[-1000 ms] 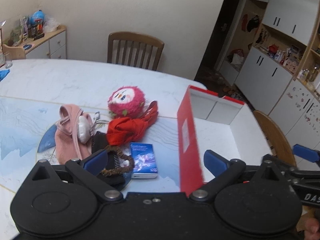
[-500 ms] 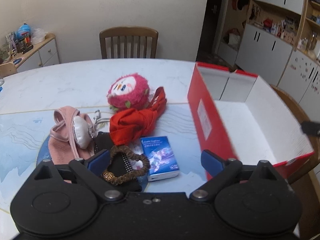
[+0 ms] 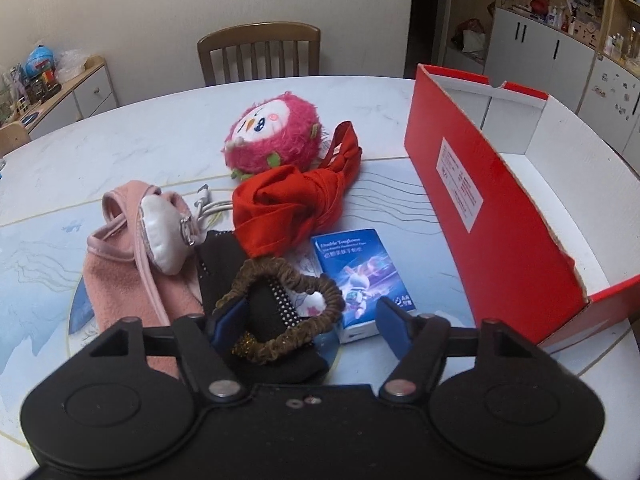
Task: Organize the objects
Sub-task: 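Move the left tool over the brown beaded bracelet beside the blue book, then close the left gripper on the brown beaded bracelet and lift it, then carry the bracelet into the cardboard box and open the left gripper, then move the left tool back to the red cloth on the table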
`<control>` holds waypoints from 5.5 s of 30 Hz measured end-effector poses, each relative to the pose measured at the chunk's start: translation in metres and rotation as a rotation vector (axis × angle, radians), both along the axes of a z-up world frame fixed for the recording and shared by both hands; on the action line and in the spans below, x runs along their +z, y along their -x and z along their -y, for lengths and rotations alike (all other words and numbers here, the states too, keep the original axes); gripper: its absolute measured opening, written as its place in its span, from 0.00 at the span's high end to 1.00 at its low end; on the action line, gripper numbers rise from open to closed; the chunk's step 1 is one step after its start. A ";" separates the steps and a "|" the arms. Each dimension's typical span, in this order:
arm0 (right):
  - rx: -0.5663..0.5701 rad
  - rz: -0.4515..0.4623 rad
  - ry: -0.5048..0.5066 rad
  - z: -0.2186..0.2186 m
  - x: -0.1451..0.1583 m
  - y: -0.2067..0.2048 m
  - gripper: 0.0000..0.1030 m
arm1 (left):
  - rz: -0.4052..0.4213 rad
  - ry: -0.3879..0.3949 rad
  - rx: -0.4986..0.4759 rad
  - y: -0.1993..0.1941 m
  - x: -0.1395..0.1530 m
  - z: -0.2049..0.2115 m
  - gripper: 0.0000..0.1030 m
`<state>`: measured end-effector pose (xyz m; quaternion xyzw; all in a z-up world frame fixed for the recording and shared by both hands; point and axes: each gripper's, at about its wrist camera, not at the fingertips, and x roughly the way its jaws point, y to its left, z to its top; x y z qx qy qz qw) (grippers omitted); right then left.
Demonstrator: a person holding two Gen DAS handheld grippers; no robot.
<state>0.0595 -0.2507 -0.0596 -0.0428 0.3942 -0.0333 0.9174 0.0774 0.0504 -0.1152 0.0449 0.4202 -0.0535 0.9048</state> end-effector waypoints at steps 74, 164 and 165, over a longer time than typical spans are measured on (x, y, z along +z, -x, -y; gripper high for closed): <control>0.166 -0.049 -0.047 0.038 -0.010 -0.006 0.96 | 0.143 0.205 -0.123 -0.011 0.121 0.133 0.94; 0.169 -0.100 -0.085 0.054 -0.008 -0.026 0.96 | 0.035 0.082 -0.049 -0.029 0.079 0.087 0.03; 0.166 -0.101 -0.085 0.054 -0.009 -0.027 0.96 | 0.043 0.071 -0.047 -0.030 0.078 0.083 0.02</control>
